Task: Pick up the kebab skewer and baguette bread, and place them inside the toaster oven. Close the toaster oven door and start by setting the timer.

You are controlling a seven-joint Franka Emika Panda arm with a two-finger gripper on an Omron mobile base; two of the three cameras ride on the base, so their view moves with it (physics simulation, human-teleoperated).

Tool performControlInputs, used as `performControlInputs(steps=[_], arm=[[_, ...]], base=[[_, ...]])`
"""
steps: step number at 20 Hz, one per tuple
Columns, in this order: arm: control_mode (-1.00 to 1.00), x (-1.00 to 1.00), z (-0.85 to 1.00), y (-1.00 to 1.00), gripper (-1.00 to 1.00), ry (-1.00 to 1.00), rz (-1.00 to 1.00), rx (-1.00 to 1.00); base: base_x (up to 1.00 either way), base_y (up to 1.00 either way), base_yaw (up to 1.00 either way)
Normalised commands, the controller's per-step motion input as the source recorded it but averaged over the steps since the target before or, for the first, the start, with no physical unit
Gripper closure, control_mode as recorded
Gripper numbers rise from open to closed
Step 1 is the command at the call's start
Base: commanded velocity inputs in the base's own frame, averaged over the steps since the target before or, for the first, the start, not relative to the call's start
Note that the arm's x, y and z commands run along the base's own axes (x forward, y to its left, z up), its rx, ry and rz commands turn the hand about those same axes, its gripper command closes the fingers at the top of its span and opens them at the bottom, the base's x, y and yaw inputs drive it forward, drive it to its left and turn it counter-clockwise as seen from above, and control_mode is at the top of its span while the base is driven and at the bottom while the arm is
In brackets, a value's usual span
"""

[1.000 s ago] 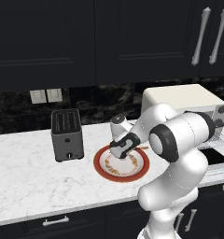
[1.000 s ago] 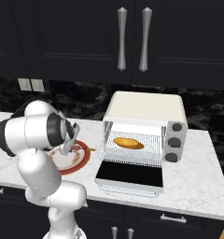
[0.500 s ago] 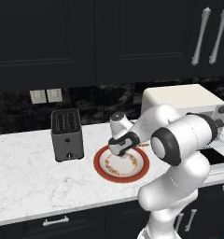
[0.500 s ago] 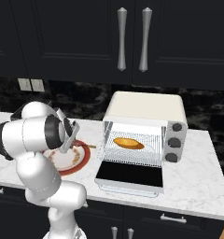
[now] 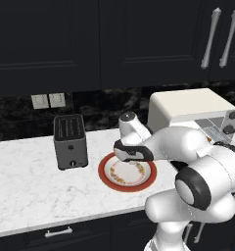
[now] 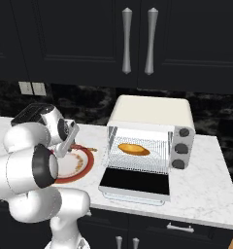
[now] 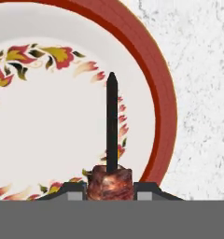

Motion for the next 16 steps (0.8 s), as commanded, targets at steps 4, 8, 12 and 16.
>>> performControlInputs(steps=[4, 8, 12, 16], arm=[[-1.0, -0.42, 0.46, -0.03, 1.0, 0.0, 0.0, 0.0], [-1.0, -0.54, 0.19, -0.12, 1.0, 0.0, 0.0, 0.0], [-1.0, -0.35, 0.07, -0.3, 1.0, 0.0, 0.0, -0.03], [-1.0, -0.2, 0.39, -0.53, 1.0, 0.0, 0.0, 0.0]], base=[[0.0, 0.0, 0.0], [0.0, 0.0, 0.0], [0.0, 0.0, 0.0], [0.0, 0.0, 0.0]])
